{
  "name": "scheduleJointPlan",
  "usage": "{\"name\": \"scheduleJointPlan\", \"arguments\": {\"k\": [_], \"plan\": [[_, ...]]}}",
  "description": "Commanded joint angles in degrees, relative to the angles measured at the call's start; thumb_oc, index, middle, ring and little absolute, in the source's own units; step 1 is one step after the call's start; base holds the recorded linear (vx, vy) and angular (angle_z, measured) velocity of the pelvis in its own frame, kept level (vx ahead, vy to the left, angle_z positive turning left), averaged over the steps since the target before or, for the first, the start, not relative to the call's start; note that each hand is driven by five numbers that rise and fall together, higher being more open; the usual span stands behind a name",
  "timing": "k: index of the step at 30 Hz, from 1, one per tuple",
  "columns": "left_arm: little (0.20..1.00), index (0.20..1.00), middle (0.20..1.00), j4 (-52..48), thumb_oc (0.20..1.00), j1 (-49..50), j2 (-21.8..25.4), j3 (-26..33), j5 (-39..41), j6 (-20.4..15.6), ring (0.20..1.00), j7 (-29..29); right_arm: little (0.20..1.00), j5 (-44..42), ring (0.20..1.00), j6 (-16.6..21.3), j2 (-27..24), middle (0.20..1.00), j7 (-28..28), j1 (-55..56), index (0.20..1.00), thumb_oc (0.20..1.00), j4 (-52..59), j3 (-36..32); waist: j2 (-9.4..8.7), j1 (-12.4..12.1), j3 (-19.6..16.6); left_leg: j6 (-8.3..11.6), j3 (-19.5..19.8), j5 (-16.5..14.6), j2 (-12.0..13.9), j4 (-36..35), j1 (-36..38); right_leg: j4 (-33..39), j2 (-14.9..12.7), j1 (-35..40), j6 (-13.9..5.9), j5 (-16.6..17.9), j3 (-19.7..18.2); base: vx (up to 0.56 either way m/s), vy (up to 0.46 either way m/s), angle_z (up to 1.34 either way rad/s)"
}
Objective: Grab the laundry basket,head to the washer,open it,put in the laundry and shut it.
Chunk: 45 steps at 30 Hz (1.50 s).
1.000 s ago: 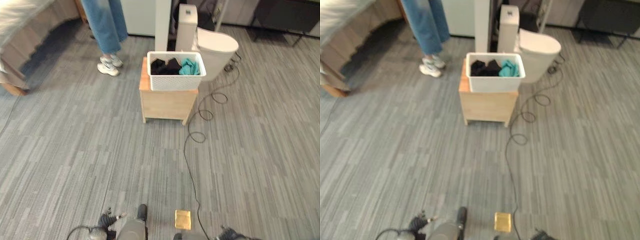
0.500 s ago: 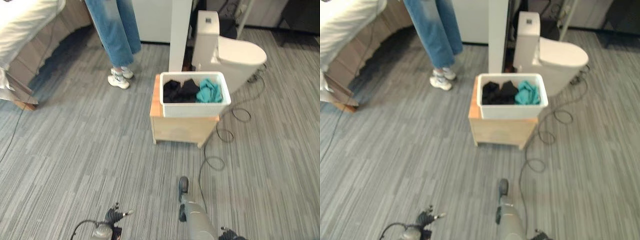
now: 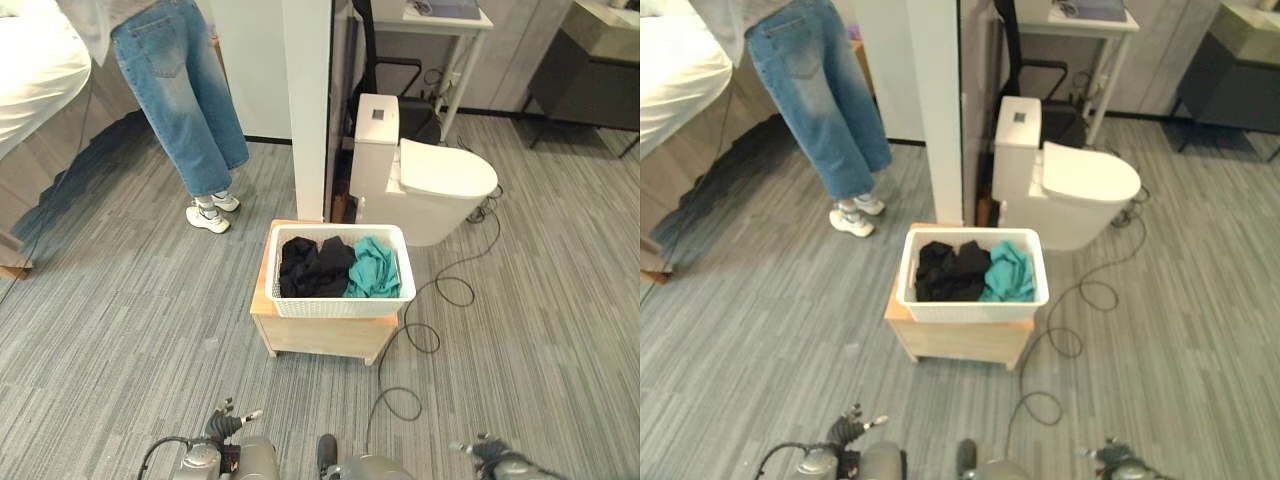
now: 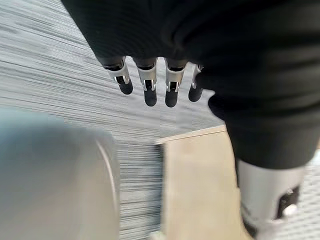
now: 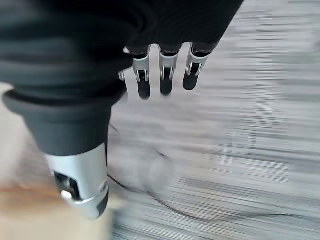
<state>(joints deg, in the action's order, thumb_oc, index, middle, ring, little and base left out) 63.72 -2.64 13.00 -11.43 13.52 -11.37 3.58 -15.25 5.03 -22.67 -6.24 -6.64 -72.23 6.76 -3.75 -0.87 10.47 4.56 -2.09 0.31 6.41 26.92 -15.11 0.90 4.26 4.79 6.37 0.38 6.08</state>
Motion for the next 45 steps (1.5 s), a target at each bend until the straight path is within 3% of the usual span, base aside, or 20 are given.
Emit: {"name": "scheduleJointPlan", "arguments": {"k": [1, 5, 9, 10, 11, 13, 15, 16, 17, 18, 19, 20, 23, 28, 31, 33, 37, 40, 41, 45], "plan": [[1.000, 1.000, 1.000, 1.38, 1.000, 1.17, 0.59, -0.47, 1.12, -0.87, 1.000, 0.65, 1.000, 0.38, 1.000, 1.32, 0.46, 1.000, -1.35, 7.59, 1.000, 1.000, 7.65, 0.02, 1.37, -1.31, 0.22, -1.56, 1.27, 3.48, -3.47, -17.16, 2.74, -1.15, -3.95, 0.26, -8.03, -4.18, -3.44, 0.34, 0.054, -0.30], [1.000, 1.000, 1.000, 3.29, 1.000, 2.37, 0.31, 0.85, 1.15, -0.53, 1.000, 0.68, 1.000, 0.50, 1.000, 0.85, 2.97, 1.000, -0.85, 8.61, 1.000, 1.000, 9.07, 0.78, 1.89, -2.89, -1.39, -1.53, 1.03, 6.85, -4.58, -25.26, 2.75, 0.38, -3.18, 5.27, -8.90, -7.10, -4.74, 0.43, 0.073, -0.43], [1.000, 1.000, 1.000, 3.94, 1.000, 2.74, 0.92, 1.55, 1.05, -0.19, 1.000, 0.62, 1.000, -1.71, 1.000, 0.95, 4.91, 1.000, 0.02, 8.92, 1.000, 1.000, 7.50, 0.09, 0.91, -3.65, -2.82, -2.91, 1.38, 5.22, -5.75, -23.59, 4.30, -5.01, -4.02, 5.56, -9.04, -9.12, -5.30, 0.28, 0.087, -0.49], [1.000, 1.000, 1.000, 3.52, 1.000, 2.85, 1.16, 1.83, 1.37, -0.04, 1.000, 0.45, 1.000, -2.22, 1.000, 0.89, 5.39, 1.000, 0.09, 8.56, 1.000, 1.000, 7.02, -0.01, 0.88, -3.88, -3.15, -3.54, 0.91, 4.40, -5.98, -23.95, 5.36, -8.73, -4.12, 4.64, -9.79, -9.38, -5.11, 0.19, 0.111, -0.23], [1.000, 1.000, 1.000, 1.28, 1.000, 2.94, 2.34, 2.64, 2.24, 0.00, 1.000, 0.70, 1.000, -3.42, 1.000, 0.59, 6.13, 1.000, 0.79, 7.86, 1.000, 1.000, 7.52, -0.02, 1.07, -3.58, -2.33, -5.20, 0.52, 2.80, -5.98, -23.88, 7.36, -21.45, -4.51, -1.72, -12.95, -6.25, -4.80, 0.21, 0.133, -0.22], [1.000, 1.000, 1.000, -0.47, 1.000, 2.47, 3.29, 3.43, 3.61, -0.29, 1.000, 1.21, 1.000, -5.01, 1.000, 0.50, 6.53, 1.000, 0.65, 6.98, 1.000, 1.000, 8.18, -0.77, 1.83, -2.76, -0.98, -6.29, 0.60, 1.83, -5.69, -23.78, 8.93, -29.97, -5.55, -7.37, -15.45, -2.20, -3.91, 0.12, 0.070, -0.40], [1.000, 1.000, 1.000, -4.24, 1.000, 3.40, 4.56, 5.09, 5.29, -0.90, 1.000, 2.39, 1.000, -6.08, 1.000, 0.66, 6.48, 1.000, -0.01, 7.16, 1.000, 1.000, 10.33, -1.97, 2.30, -2.97, -1.23, -6.23, 0.41, 0.61, -5.35, -24.97, 10.89, -24.72, -9.68, -7.87, -14.04, -4.48, 0.23, 0.13, -0.020, -0.13], [1.000, 1.000, 1.000, -4.34, 1.000, 3.51, 4.59, 5.09, 5.29, -0.85, 1.000, 2.41, 1.000, -6.07, 1.000, 0.63, 6.50, 1.000, -0.03, 7.25, 1.000, 1.000, 10.40, -1.94, 2.25, -2.77, -1.06, -6.22, 0.60, 0.57, -5.44, -25.03, 11.18, -24.64, -9.76, -7.47, -14.03, -4.62, 0.45, 0.12, -0.104, -0.01], [1.000, 1.000, 1.000, -9.70, 1.000, 5.51, 5.42, 7.80, 8.63, -1.62, 1.000, 3.40, 1.000, -7.57, 1.000, 0.92, 5.56, 1.000, -1.05, 7.81, 1.000, 1.000, 13.81, -4.41, 3.22, -2.97, -1.45, -5.45, 0.21, -0.28, -4.00, -26.08, 12.24, -18.57, -13.88, -8.98, -12.62, -4.96, 4.84, 0.07, -0.081, -0.07], [1.000, 1.000, 1.000, -9.83, 1.000, 5.64, 5.43, 7.80, 8.64, -1.55, 1.000, 3.42, 1.000, -7.56, 1.000, 0.88, 5.56, 1.000, -1.08, 7.92, 1.000, 1.000, 13.89, -4.38, 3.28, -2.79, -1.33, -5.41, 0.38, -0.32, -3.98, -26.13, 12.47, -18.38, -13.84, -8.59, -12.61, -4.98, 5.06, 0.17, -0.164, -0.13], [1.000, 1.000, 1.000, -15.54, 1.000, 7.13, 6.07, 10.62, 10.82, -2.31, 1.000, 5.58, 1.000, -9.64, 1.000, 1.24, 4.45, 1.000, -3.60, 8.60, 1.000, 1.000, 18.36, -8.37, 3.07, -2.40, -1.50, -4.84, 0.28, -1.25, -3.99, -26.54, 13.71, -10.65, -16.17, -7.17, -13.46, -3.19, 6.34, 0.14, -0.104, -0.15], [1.000, 1.000, 1.000, -18.47, 1.000, 8.80, 6.14, 11.92, 10.89, -2.50, 1.000, 6.62, 1.000, -9.50, 1.000, 1.25, 4.56, 1.000, -4.96, 9.87, 1.000, 1.000, 21.45, -9.51, 2.69, -2.29, -1.73, -4.67, -0.25, -1.35, -4.39, -27.36, 14.55, -8.99, -16.26, -7.20, -14.01, -1.27, 5.48, 0.19, -0.126, 0.06], [1.000, 1.000, 1.000, -28.37, 1.000, 13.64, 6.55, 17.49, 11.69, -2.34, 1.000, 8.52, 1.000, -8.34, 1.000, 0.55, 2.45, 1.000, -7.88, 13.03, 1.000, 1.000, 31.11, -14.92, 1.38, -2.89, -3.50, -4.23, -1.12, -1.68, -5.17, -29.17, 16.27, -3.81, -16.43, -3.33, -15.47, 0.15, 6.27, 0.14, -0.070, 0.09], [1.000, 1.000, 1.000, -43.47, 1.000, 19.69, 6.09, 20.88, 12.33, -0.67, 1.000, 7.34, 1.000, -1.40, 1.000, -1.47, -1.89, 1.000, -8.61, 17.42, 1.000, 1.000, 45.01, -19.54, 1.61, -2.63, -5.39, -3.48, -0.41, -1.40, -4.83, -31.30, 17.55, 0.07, -15.11, -0.69, -15.57, 0.90, 6.51, 0.12, -0.057, 0.01], [1.000, 1.000, 1.000, -49.02, 1.000, 21.73, 6.89, 20.89, 12.73, -0.33, 1.000, 5.50, 1.000, 0.20, 1.000, -1.92, -2.96, 1.000, -8.08, 17.58, 1.000, 1.000, 47.57, -19.79, 1.91, -2.61, -5.46, -3.35, -0.11, -1.54, -4.73, -31.47, 17.82, 0.70, -14.81, 0.03, -15.50, 0.72, 6.82, 0.04, -0.020, 0.04], [1.000, 1.000, 1.000, -54.00, 1.000, 24.02, 8.84, 20.19, 17.32, 1.10, 1.000, 2.20, 1.000, 0.33, 1.000, -2.37, -4.98, 1.000, -5.72, 17.15, 1.000, 1.000, 52.14, -18.59, 2.28, -2.77, -5.26, -3.16, 0.05, -1.58, -4.52, -31.72, 18.17, 1.12, -14.49, 0.61, -15.29, 0.34, 6.78, 0.03, -0.004, 0.04], [1.000, 1.000, 1.000, -57.82, 1.000, 25.37, 13.16, 17.98, 17.07, 4.51, 1.000, 0.13, 1.000, 1.14, 1.000, -3.83, -8.24, 1.000, -2.69, 14.38, 1.000, 1.000, 55.91, -14.64, 2.95, -2.87, -4.67, -3.09, 0.39, -1.37, -4.38, -31.92, 17.86, 1.69, -14.15, 0.66, -15.14, 0.19, 6.51, 0.00, 0.015, -0.04], [1.000, 1.000, 1.000, -59.00, 1.000, 24.66, 15.12, 17.00, 17.23, 5.58, 1.000, -0.03, 1.000, 1.00, 1.000, -4.55, -9.68, 1.000, -1.89, 12.06, 1.000, 1.000, 56.34, -12.49, 3.21, -2.93, -4.29, -3.04, 0.53, -1.17, -4.28, -31.92, 17.46, 1.76, -14.02, 0.36, -15.12, 0.14, 6.60, -0.02, 0.012, 0.01], [1.000, 1.000, 1.000, -59.69, 1.000, 22.96, 18.05, 14.66, 19.62, 6.64, 1.000, -0.61, 1.000, 0.75, 1.000, -5.28, -11.07, 1.000, -1.24, 8.53, 1.000, 1.000, 55.75, -9.30, 3.52, -3.05, -3.59, -3.00, 0.74, -0.72, -4.14, -31.92, 16.83, 1.63, -13.84, -0.25, -15.03, 0.15, 6.37, -0.05, 0.037, 0.03], [1.000, 1.000, 1.000, -59.71, 1.000, 20.31, 22.52, 11.14, 22.95, 7.95, 1.000, -1.12, 1.000, 0.82, 1.000, -6.21, -12.69, 1.000, -0.46, 3.65, 1.000, 1.000, 55.04, -4.97, 3.76, -3.12, -2.13, -2.89, 0.99, 0.08, -3.93, -31.92, 15.18, 1.38, -13.59, -1.75, -14.88, 0.20, 6.09, -0.08, 0.024, 0.07]]}}
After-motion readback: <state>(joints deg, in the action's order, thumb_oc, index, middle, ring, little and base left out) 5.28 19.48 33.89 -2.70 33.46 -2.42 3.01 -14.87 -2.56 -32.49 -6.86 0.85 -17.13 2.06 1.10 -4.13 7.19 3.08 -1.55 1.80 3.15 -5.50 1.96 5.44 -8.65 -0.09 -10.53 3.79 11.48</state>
